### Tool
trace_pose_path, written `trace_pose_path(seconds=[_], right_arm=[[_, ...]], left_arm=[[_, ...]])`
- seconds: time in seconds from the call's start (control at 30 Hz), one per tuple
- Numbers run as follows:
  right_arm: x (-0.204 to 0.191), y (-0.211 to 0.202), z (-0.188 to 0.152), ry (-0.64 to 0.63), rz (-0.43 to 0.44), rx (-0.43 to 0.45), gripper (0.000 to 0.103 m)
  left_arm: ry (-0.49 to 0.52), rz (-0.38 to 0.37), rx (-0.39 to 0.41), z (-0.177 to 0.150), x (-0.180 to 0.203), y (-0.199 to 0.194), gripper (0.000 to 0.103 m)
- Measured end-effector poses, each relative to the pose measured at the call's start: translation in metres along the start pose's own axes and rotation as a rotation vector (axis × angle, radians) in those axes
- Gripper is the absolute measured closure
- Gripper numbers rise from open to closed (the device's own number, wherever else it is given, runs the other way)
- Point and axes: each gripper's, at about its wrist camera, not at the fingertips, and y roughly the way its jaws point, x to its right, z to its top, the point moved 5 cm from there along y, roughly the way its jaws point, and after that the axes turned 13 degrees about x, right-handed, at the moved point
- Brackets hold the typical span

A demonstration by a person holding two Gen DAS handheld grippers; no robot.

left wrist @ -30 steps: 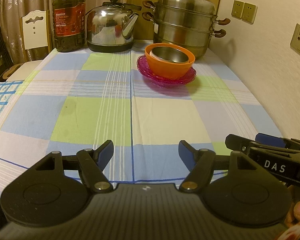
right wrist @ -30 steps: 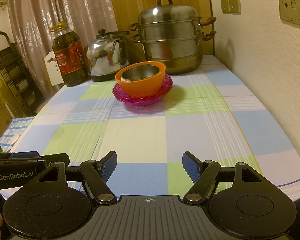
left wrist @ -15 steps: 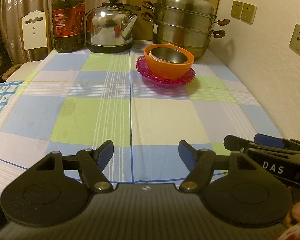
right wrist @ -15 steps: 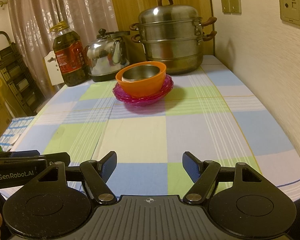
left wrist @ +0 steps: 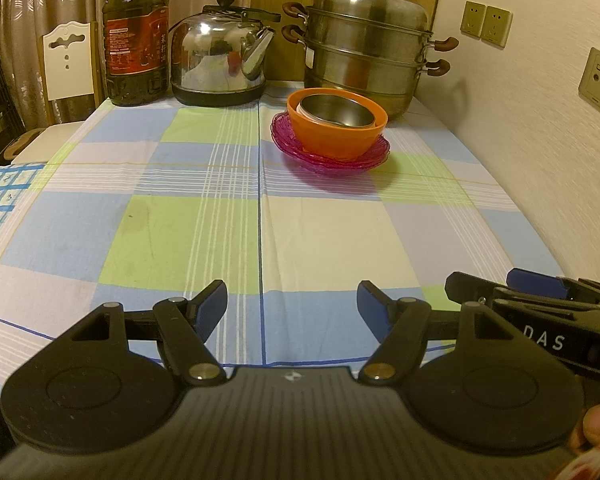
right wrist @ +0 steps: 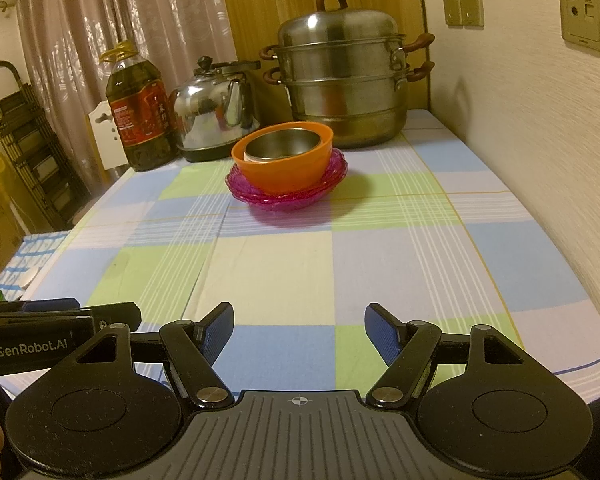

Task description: Organize plates and bowls

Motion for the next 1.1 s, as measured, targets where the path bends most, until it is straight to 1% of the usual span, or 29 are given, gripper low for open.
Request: trace_pose_path(seconds=[0.87, 1.1], right_arm=[[0.0000, 0.0007, -0.0011, -0.002, 0.000, -0.004, 0.031], [0.0004, 0.0008, -0.0008, -0.002, 0.001, -0.003, 0.031]], left_arm=[[0.001, -0.001, -0.002, -0.0008, 0.0016, 0.0009, 0.033], [-0.018, -0.005, 0.002, -0.0030, 0.0019, 0.0042, 0.033]])
